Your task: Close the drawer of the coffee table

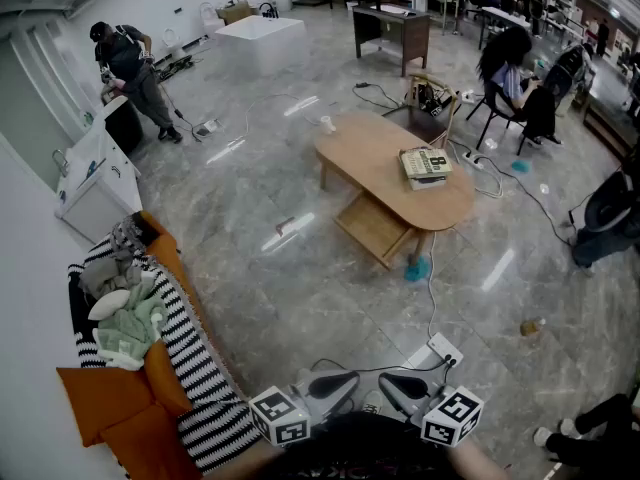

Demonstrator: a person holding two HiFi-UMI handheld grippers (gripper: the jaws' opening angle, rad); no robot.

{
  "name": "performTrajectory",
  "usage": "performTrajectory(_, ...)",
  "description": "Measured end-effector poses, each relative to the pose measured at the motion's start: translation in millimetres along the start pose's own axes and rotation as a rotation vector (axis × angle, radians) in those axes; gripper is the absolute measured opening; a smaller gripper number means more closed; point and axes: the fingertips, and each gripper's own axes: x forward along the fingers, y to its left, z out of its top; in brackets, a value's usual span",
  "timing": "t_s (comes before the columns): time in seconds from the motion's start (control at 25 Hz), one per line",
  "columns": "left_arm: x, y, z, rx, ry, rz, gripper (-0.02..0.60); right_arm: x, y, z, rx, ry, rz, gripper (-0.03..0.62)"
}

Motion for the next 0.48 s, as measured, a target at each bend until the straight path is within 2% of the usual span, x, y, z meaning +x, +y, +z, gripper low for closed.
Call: performTrajectory(0.48,7.4,-0.5,-2.3,-0.001,0.011,-0.003,0.000,-2.7,-1.8,1.6,-0.002,-0.008,0.014,0.000)
